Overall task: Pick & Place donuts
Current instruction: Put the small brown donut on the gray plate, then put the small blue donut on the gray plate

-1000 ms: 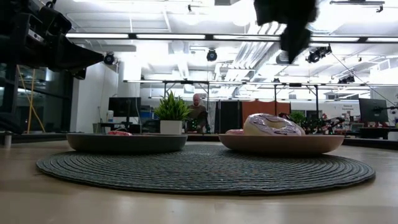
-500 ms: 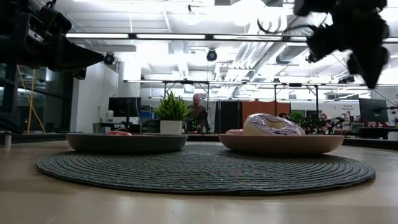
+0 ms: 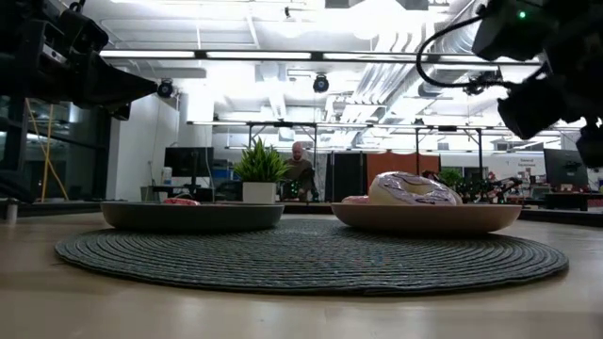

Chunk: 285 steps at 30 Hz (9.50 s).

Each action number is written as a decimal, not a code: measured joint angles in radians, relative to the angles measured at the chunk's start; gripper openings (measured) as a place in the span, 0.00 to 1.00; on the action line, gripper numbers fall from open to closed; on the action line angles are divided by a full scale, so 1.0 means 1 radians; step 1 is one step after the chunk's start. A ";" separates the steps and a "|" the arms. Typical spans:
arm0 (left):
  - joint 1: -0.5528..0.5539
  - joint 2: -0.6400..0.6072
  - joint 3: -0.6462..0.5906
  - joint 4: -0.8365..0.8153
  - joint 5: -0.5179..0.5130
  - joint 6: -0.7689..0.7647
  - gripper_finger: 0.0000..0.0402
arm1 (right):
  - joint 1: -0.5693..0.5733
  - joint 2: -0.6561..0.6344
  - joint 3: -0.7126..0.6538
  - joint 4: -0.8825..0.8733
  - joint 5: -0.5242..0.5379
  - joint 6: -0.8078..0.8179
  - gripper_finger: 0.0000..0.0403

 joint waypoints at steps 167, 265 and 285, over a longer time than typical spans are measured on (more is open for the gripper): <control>0.000 0.000 0.000 0.000 0.000 0.000 0.01 | 0.420 0.364 0.180 0.773 0.441 0.290 0.23; 0.000 -0.001 0.000 -0.001 -0.026 0.000 0.01 | -0.202 1.184 1.128 0.418 0.430 0.016 0.23; 0.000 -0.001 0.000 0.000 -0.026 0.000 0.01 | -0.199 1.183 1.128 0.415 0.416 0.010 0.38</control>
